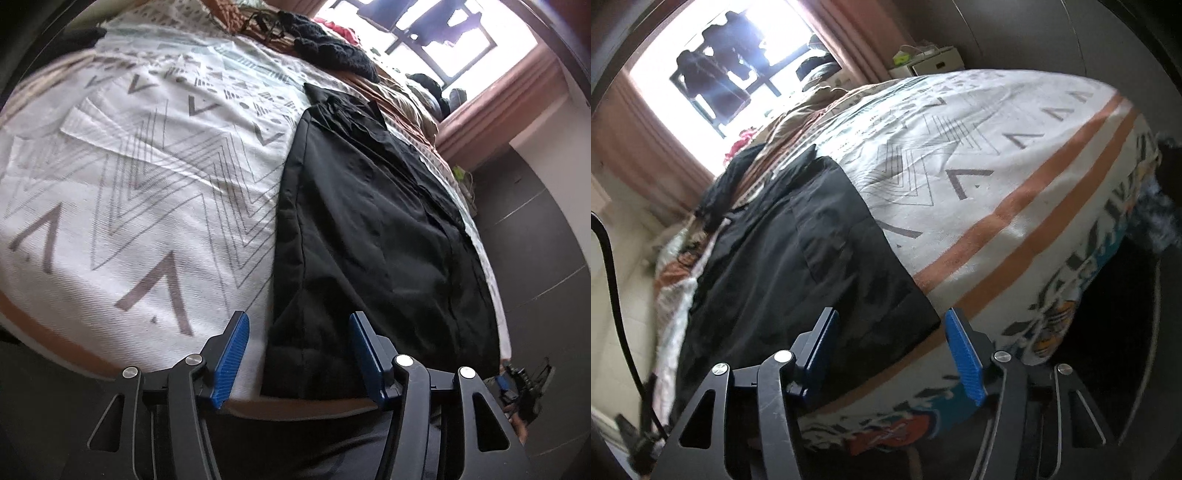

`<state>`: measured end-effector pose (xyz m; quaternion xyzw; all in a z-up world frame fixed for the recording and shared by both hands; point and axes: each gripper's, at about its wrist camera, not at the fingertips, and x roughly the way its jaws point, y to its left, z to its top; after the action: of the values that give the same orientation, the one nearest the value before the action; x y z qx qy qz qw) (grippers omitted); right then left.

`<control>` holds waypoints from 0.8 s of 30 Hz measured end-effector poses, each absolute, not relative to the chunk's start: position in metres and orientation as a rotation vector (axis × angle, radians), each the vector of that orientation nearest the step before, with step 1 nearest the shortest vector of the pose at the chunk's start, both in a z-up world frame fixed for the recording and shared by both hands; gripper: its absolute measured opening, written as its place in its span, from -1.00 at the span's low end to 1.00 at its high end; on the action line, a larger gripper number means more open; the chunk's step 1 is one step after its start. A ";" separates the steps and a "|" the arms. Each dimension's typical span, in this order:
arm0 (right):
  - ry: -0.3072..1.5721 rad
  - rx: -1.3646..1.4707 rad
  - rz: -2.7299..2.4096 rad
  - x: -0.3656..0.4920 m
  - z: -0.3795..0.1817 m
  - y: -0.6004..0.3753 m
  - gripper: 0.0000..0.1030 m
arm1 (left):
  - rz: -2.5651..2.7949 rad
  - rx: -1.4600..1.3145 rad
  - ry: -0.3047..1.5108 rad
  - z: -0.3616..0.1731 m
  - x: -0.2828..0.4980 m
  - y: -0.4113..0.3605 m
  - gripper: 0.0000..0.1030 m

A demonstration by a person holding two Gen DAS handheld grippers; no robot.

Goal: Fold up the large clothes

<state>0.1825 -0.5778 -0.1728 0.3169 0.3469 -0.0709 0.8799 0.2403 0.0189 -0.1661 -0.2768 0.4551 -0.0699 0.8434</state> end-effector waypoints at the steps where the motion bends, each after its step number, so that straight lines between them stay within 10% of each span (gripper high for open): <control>1: 0.721 0.654 -0.136 0.188 -0.175 -0.579 0.18 | -0.148 -0.598 0.965 -0.167 0.242 0.019 0.12; 18: 0.667 0.809 0.127 0.187 -0.202 -0.577 -0.20 | -0.187 -0.723 0.976 -0.172 0.236 0.021 -0.06; 24: 0.699 0.801 0.082 0.212 -0.201 -0.578 -0.61 | -0.155 -0.720 1.010 -0.177 0.251 0.016 -0.62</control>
<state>0.2119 -0.5783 -0.2014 0.3819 0.3333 0.0392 0.8611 0.2506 0.0156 -0.1765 -0.3370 0.4727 -0.0727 0.8110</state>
